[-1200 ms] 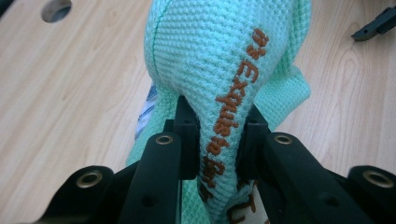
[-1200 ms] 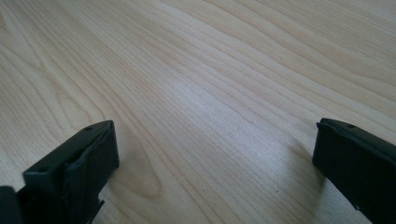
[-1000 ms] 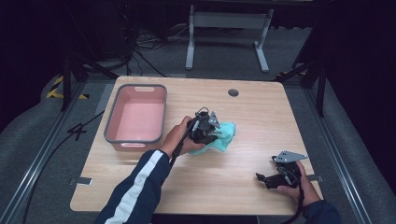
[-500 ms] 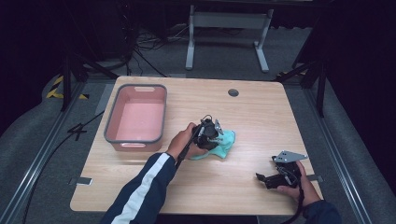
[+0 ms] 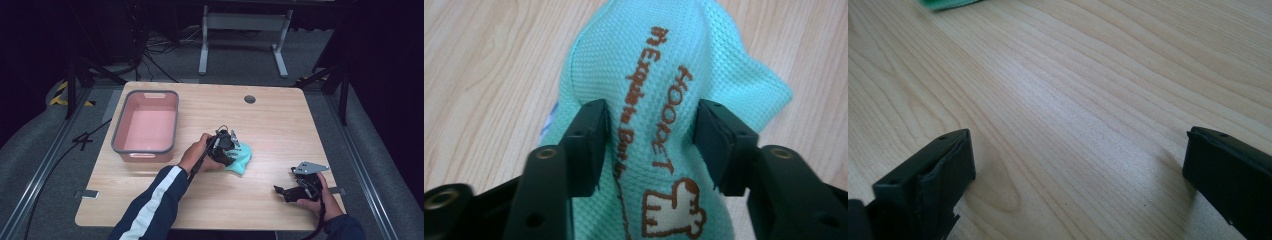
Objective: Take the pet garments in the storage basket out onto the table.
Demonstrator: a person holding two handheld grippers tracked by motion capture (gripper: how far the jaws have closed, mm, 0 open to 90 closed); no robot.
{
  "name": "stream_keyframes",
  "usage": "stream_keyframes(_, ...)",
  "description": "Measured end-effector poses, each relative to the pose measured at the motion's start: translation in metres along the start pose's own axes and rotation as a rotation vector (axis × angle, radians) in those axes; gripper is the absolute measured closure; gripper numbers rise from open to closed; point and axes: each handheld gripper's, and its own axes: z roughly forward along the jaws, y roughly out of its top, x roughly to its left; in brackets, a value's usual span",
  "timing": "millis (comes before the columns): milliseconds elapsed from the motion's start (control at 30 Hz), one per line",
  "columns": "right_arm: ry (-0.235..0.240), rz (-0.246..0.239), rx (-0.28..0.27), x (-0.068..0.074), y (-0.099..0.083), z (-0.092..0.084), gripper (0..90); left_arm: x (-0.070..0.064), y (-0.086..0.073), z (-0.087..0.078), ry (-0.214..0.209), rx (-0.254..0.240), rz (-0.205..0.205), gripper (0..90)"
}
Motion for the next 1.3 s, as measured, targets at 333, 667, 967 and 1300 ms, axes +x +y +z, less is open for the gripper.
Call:
stream_keyframes(333, 0.000, 0.000, 0.000, 0.000, 0.000, 0.000, 0.5, -0.001, -0.002, -0.021, 0.028, -0.026, 0.006, 29.2)
stream_keyframes(667, 0.000, 0.000, 0.000, 0.000, 0.000, 0.000, 0.5, -0.007, -0.008, -0.047, 0.049, -0.062, 0.039, 26.2)
stream_keyframes(967, 0.000, 0.000, 0.000, 0.000, 0.000, 0.000, 0.5, -0.015, -0.019, -0.064, 0.066, -0.047, 0.068, 26.3)
stream_keyframes(1300, -0.001, 0.000, 0.000, 0.000, 0.000, 0.000, 0.5, -0.026, -0.044, -0.087, 0.088, -0.060, 0.093, 26.0)
